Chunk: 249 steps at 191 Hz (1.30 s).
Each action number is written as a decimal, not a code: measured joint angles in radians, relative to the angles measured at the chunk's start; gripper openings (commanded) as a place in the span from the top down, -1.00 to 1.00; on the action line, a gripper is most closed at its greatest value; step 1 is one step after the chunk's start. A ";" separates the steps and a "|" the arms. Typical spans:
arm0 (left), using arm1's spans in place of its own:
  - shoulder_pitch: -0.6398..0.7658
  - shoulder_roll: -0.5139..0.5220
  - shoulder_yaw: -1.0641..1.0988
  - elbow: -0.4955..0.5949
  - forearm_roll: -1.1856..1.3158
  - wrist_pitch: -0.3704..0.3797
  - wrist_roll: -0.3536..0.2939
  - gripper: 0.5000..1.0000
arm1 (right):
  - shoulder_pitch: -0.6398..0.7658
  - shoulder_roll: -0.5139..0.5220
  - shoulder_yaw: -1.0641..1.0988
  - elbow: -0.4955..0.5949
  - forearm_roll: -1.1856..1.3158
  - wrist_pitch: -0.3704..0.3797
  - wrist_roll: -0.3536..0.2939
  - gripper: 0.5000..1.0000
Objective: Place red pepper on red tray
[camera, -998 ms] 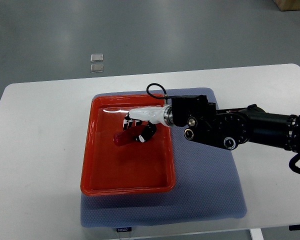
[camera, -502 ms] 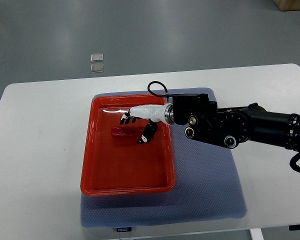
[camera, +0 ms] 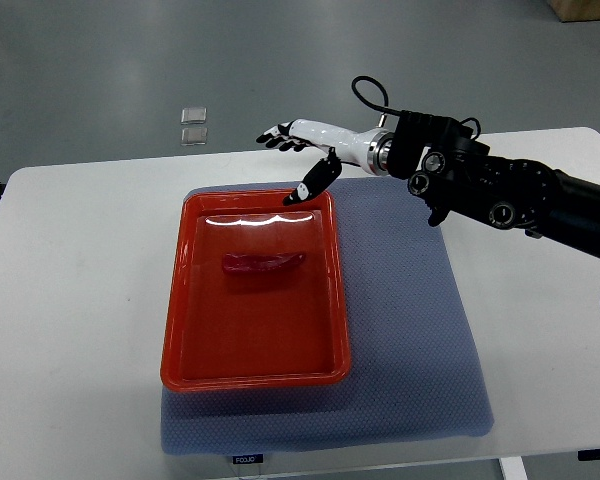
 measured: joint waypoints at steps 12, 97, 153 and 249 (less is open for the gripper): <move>0.000 0.000 0.000 0.000 0.000 0.000 0.000 -1.00 | -0.030 -0.010 0.089 -0.016 0.050 -0.004 0.012 -0.61; 0.000 0.000 0.000 0.000 0.000 0.000 0.000 -1.00 | -0.294 0.020 0.661 -0.077 0.308 -0.036 0.068 -0.61; 0.000 0.000 0.000 0.000 0.000 0.000 0.000 -1.00 | -0.357 0.025 0.673 -0.129 0.614 -0.098 0.079 -0.64; 0.000 0.000 0.000 0.000 0.000 0.000 0.000 -1.00 | -0.402 0.045 0.674 -0.153 0.847 -0.099 0.098 -0.66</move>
